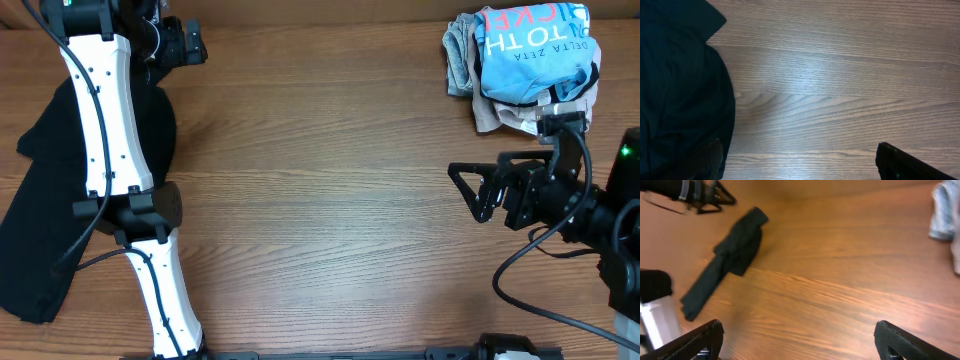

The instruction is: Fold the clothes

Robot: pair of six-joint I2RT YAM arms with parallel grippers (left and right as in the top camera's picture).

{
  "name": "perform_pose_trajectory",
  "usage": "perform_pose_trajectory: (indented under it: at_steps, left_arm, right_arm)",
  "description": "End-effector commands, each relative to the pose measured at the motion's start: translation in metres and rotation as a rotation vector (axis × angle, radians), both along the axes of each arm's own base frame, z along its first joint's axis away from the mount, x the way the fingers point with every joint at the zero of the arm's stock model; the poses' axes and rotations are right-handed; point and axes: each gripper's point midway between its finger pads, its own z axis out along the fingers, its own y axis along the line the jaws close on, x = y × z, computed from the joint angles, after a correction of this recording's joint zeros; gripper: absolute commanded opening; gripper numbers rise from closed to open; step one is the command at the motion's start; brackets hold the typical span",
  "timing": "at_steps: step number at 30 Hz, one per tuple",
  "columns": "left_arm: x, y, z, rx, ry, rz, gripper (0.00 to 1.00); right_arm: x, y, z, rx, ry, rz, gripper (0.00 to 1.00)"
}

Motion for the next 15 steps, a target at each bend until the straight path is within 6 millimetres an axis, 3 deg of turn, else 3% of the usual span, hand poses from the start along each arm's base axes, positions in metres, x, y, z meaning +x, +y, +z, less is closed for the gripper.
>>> perform_pose_trajectory:
  at_steps: [1, 10, 15]
  left_arm:
    - [0.001, 0.003, -0.004, 0.012, 0.008, -0.011, 1.0]
    - [0.001, 0.003, -0.004, 0.012, 0.008, -0.01, 1.0]
    - [0.001, 0.003, -0.004, 0.012, 0.007, -0.011, 1.0]
  right_arm:
    - [0.006, -0.02, -0.007, -0.103, 0.003, -0.09, 1.0]
    - [0.043, -0.057, -0.013, -0.251, -0.053, -0.25, 1.0]
    - [0.056, -0.058, -0.022, -0.248, -0.209, -0.275, 1.0]
